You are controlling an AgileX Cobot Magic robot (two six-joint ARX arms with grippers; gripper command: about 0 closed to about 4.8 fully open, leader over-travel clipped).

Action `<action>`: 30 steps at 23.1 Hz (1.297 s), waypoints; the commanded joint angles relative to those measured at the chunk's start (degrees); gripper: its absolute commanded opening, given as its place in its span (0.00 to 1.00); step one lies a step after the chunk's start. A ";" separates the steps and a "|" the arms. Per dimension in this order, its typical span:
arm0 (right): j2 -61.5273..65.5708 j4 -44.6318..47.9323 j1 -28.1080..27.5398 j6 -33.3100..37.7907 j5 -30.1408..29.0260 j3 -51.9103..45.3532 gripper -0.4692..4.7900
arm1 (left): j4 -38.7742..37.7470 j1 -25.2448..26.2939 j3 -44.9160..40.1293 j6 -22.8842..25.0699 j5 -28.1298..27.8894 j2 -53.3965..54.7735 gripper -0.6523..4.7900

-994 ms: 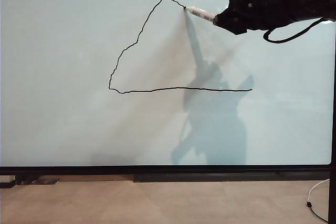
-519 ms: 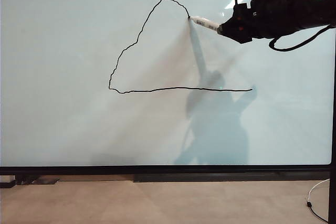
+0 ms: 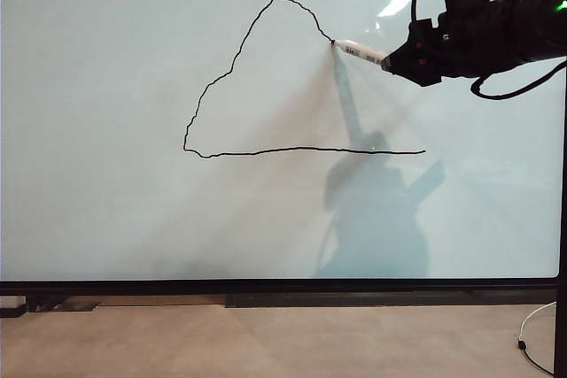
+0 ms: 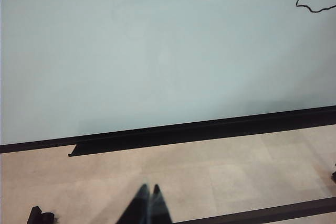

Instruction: Pick up the pen on the shelf to the right of the whiteboard and draw a triangle.

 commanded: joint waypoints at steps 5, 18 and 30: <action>-0.02 -0.22 -1.40 0.70 1.66 0.09 0.08 | 0.50 -0.02 0.20 0.04 0.15 0.00 0.11; -0.04 0.42 -2.34 0.72 1.64 -1.55 0.08 | 0.50 -0.02 0.20 0.04 0.17 0.00 0.11; -0.04 3.32 -5.51 2.12 0.70 -5.51 0.08 | 0.52 -0.02 0.20 0.04 0.17 0.00 0.11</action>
